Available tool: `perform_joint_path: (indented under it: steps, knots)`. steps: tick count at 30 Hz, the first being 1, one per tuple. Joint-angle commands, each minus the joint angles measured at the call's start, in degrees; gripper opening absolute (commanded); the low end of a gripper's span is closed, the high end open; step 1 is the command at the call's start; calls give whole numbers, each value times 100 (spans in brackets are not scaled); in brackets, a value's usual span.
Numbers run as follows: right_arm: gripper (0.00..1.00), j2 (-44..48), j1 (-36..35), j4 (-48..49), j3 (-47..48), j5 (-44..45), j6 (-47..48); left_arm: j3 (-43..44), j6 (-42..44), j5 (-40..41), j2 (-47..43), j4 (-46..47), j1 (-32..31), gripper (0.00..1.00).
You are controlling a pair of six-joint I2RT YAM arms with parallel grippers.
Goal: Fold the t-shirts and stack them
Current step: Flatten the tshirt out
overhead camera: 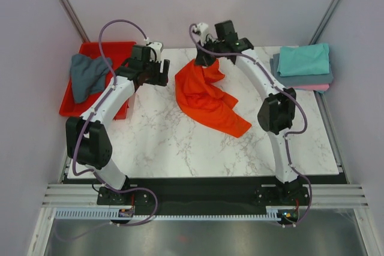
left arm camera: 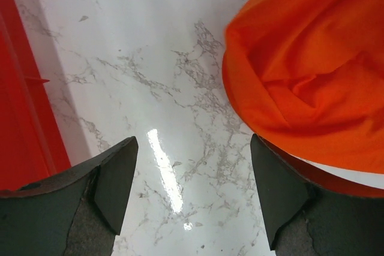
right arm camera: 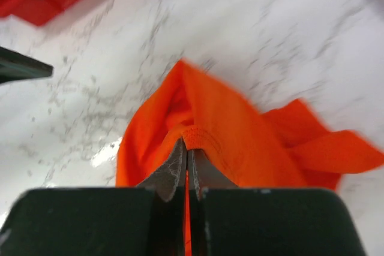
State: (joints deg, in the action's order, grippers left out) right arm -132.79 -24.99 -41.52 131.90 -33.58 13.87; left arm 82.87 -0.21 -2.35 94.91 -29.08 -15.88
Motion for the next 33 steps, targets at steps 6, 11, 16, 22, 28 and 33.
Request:
perform_joint_path:
  steps: [6, 11, 16, 22, 28, 33]
  knots:
    - [0, 1737, 337, 1505, 1180, 844, -401, 379, 3, 516, 115, 306, -12, 81]
    - [0, 1950, 337, 2163, 1724, 985, -806, 405, -40, 332, 159, 315, -3, 80]
    - [0, 1871, 74, 2736, 2558, 1249, -1087, 476, -164, -2, 71, 245, -12, 79]
    - [0, 2046, 38, 3939, 2334, 1169, -1510, 695, 3, 217, 62, 298, -12, 79]
    - [0, 2416, 353, 4108, 298, 1969, -289, 775, 231, -36, -244, 149, -82, 77]
    - [0, 1837, 969, 4293, -691, 2224, -568, 170, 399, -468, -780, -89, -617, 73]
